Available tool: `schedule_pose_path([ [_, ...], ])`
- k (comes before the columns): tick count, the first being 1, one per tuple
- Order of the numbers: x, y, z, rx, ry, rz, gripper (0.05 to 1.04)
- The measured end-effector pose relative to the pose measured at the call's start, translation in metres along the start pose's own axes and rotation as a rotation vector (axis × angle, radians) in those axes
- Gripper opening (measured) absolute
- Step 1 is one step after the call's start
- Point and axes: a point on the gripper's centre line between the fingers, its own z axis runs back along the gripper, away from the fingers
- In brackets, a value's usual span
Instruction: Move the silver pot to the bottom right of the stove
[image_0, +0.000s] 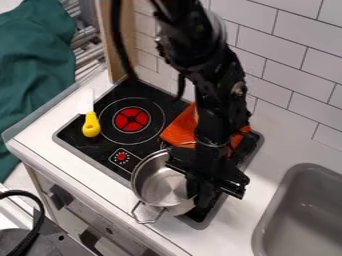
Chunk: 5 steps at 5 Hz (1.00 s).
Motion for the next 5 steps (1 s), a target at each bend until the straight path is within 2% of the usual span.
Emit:
schedule_pose_path([
  [2,0.005,-0.002,-0.007,-0.017,-0.007,0.021,0.080],
  [3,0.004,-0.001,0.005,-0.024,-0.043,0.004,0.233],
  [4,0.005,-0.001,0.024,-0.029,-0.075,0.003,0.497],
  [5,0.000,0.000,0.046,-0.035,-0.097,-0.002,0.817],
])
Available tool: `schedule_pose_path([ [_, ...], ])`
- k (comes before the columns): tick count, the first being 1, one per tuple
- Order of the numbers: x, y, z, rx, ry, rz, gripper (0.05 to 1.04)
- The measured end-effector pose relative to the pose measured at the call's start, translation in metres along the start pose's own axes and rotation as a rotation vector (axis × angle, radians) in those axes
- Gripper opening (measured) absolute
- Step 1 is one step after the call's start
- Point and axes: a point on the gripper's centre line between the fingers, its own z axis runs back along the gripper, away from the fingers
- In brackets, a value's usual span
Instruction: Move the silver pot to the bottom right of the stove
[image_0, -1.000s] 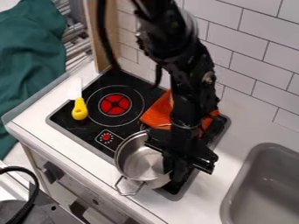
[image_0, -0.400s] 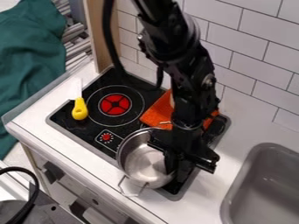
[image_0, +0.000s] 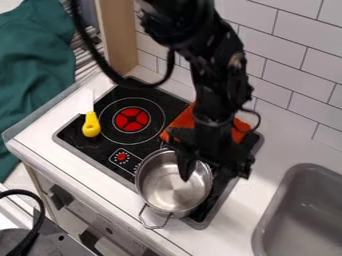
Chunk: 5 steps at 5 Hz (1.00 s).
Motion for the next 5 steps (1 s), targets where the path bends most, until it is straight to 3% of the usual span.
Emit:
schedule_pose_path([
  [1,-0.0021,0.0026,0.0118,-0.009,0.001,0.011,1.018],
  [5,-0.0028,0.0062,0.0190,-0.023,0.027,-0.016,1.009],
])
